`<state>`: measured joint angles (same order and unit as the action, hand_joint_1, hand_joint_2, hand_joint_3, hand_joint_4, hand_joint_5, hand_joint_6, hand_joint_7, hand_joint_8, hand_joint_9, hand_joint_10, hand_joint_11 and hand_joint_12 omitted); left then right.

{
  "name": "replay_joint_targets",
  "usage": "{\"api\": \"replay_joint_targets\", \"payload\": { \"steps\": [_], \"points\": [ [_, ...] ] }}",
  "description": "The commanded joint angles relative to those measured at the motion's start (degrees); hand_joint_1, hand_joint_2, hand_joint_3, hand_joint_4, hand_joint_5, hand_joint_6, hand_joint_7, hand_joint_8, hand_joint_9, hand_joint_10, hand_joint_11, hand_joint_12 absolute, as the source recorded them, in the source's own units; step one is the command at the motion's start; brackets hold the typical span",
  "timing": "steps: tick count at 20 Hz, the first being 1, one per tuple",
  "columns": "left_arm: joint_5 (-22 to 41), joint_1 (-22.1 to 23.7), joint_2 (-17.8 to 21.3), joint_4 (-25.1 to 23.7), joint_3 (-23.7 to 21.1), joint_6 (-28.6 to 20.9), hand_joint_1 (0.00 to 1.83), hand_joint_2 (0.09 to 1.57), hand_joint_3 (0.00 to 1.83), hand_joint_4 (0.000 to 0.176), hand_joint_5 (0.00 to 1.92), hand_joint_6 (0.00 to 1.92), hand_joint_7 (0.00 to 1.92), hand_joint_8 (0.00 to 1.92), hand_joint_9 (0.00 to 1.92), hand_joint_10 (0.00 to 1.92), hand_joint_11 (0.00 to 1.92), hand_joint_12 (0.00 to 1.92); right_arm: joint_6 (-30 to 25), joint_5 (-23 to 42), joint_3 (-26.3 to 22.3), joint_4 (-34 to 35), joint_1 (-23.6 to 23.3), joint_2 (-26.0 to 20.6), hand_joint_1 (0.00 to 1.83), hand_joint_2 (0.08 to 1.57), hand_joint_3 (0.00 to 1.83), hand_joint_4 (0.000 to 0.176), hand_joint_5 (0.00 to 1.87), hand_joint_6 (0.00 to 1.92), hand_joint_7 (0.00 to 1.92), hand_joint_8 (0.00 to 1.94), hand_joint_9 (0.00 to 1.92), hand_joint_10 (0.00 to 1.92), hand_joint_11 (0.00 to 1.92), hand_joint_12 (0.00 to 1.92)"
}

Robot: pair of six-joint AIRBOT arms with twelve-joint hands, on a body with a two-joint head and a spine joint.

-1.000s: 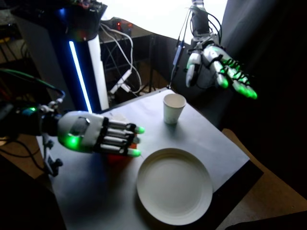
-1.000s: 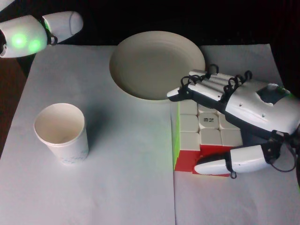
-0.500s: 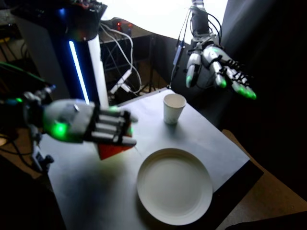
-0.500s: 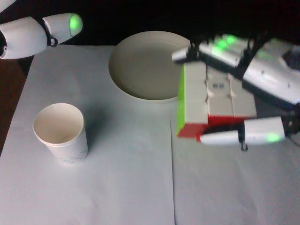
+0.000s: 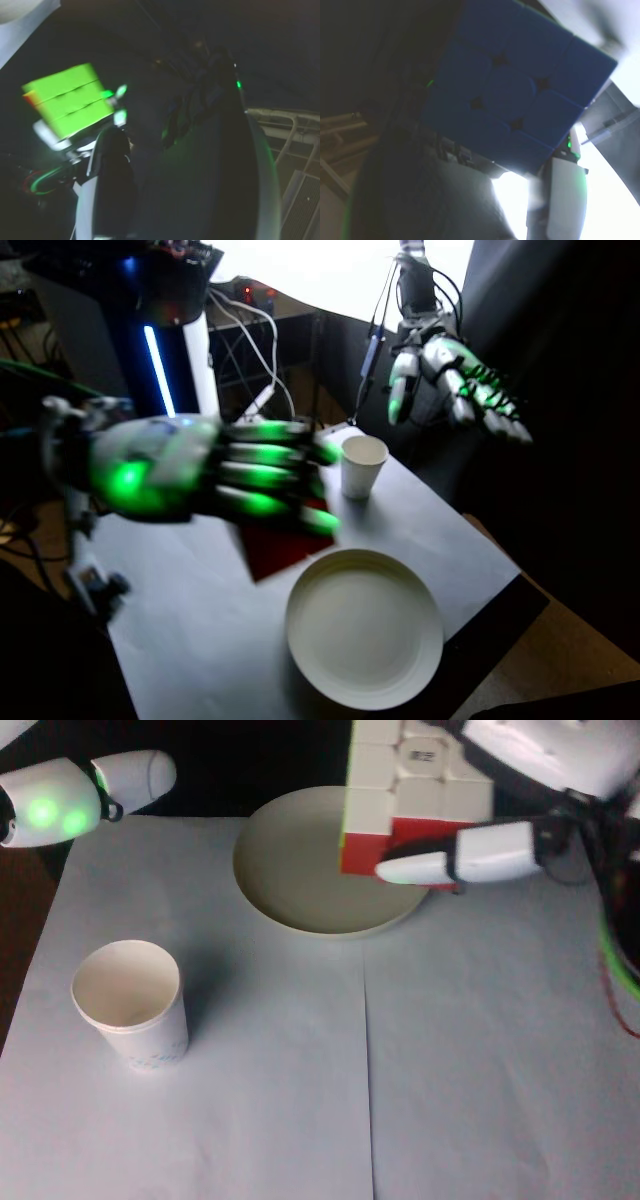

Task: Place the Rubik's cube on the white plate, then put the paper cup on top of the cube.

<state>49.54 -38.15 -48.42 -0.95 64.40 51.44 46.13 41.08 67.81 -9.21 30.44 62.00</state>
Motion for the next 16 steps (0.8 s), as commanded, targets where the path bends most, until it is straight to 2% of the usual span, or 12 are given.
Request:
{"api": "replay_joint_targets", "payload": {
  "steps": [1,2,3,4,6,8,9,11,13,14,15,16],
  "points": [
    [7.38,0.57,-0.08,1.20,0.28,-0.05,0.27,1.38,0.00,0.159,0.00,0.00,0.00,0.00,0.00,0.00,0.00,0.00,-0.26,5.56,1.16,1.54,-2.09,1.02,1.13,1.10,0.00,0.000,0.16,1.02,0.26,1.24,0.47,1.80,0.67,1.92],
    [7.36,0.56,-0.16,1.20,0.36,-0.05,0.25,1.38,0.00,0.162,0.00,0.00,0.00,0.00,0.00,0.00,0.00,0.00,-0.26,4.58,2.16,1.54,-2.78,2.05,1.15,1.10,0.00,0.000,0.19,0.96,0.26,1.21,0.51,1.82,0.73,1.92],
    [7.37,0.56,-0.31,1.34,0.50,-0.05,0.22,1.38,0.00,0.145,0.00,0.00,0.00,0.00,0.00,0.00,0.00,0.00,-0.26,3.18,3.97,1.64,-3.84,3.94,1.15,1.10,0.00,0.000,0.22,0.87,0.28,1.14,0.49,1.81,0.68,1.92],
    [7.46,0.55,-0.47,1.56,0.66,-0.05,0.24,1.39,0.00,0.108,0.00,0.00,0.00,0.00,0.00,0.00,0.00,0.00,-0.26,2.11,5.58,1.99,-4.38,5.69,1.12,1.10,0.00,0.000,0.24,0.86,0.29,1.13,0.48,1.76,0.63,1.92],
    [7.60,0.56,-0.69,1.74,0.85,-0.05,0.31,1.41,0.01,0.060,0.02,0.01,0.00,0.00,0.00,0.00,0.00,0.00,-0.26,0.80,8.05,3.20,-4.76,8.35,1.09,1.13,0.00,0.000,0.23,0.88,0.28,1.16,0.38,1.70,0.49,1.92],
    [7.88,0.34,-0.72,2.03,0.91,-0.05,0.27,1.41,0.00,0.066,0.02,0.00,0.00,0.00,0.00,0.00,0.00,0.00,-0.26,-0.29,10.99,5.42,-4.78,11.15,1.12,1.12,0.00,0.000,0.22,0.90,0.29,1.17,0.42,1.77,0.60,1.92],
    [8.04,0.18,-0.72,2.18,0.93,-0.05,0.31,1.42,0.00,0.090,0.04,0.01,0.00,0.00,0.00,0.00,0.00,0.00,-0.26,-0.32,11.90,6.64,-4.76,11.93,1.06,1.12,0.00,0.000,0.20,0.90,0.27,1.19,0.38,1.78,0.57,1.92],
    [8.44,-0.27,-0.71,2.51,0.94,-0.06,0.37,1.42,0.00,0.075,0.06,0.01,0.00,0.00,0.00,0.00,0.00,0.00,-0.26,-0.61,13.38,8.69,-4.72,13.24,1.05,1.13,0.00,0.000,0.20,0.83,0.27,1.08,0.33,1.73,0.47,1.92],
    [8.94,-0.47,-0.68,2.74,0.94,-0.06,0.27,1.42,0.00,0.047,0.07,0.01,0.00,0.00,0.00,0.00,0.00,0.00,-0.25,-1.67,14.47,9.82,-4.15,14.39,1.03,1.16,0.00,0.000,0.11,0.91,0.24,0.91,0.22,1.63,0.33,1.92],
    [9.00,-0.49,-0.66,2.74,0.94,-0.06,0.28,1.41,0.00,0.071,0.07,0.01,0.00,0.00,0.00,0.00,0.00,0.00,-0.25,-2.15,14.86,10.26,-3.59,14.70,0.89,1.21,0.00,0.000,0.05,0.79,0.22,0.67,0.11,1.48,0.12,1.92],
    [9.01,-0.50,-0.63,2.74,0.94,-0.06,0.30,1.40,0.00,0.077,0.07,0.01,0.00,0.00,0.00,0.00,0.00,0.00,-0.25,-2.67,15.10,10.52,-3.36,14.89,0.78,1.23,0.00,0.000,0.07,0.55,0.26,0.41,0.03,1.35,0.00,1.90],
    [9.06,-0.52,-0.62,2.75,0.93,-0.06,0.28,1.40,0.00,0.068,0.06,0.00,0.00,0.00,0.00,0.00,0.00,0.00,-0.25,-3.12,15.46,10.78,-3.15,15.14,0.66,1.23,0.00,0.000,0.09,0.29,0.25,0.17,0.00,1.10,0.00,1.69]
  ]
}}
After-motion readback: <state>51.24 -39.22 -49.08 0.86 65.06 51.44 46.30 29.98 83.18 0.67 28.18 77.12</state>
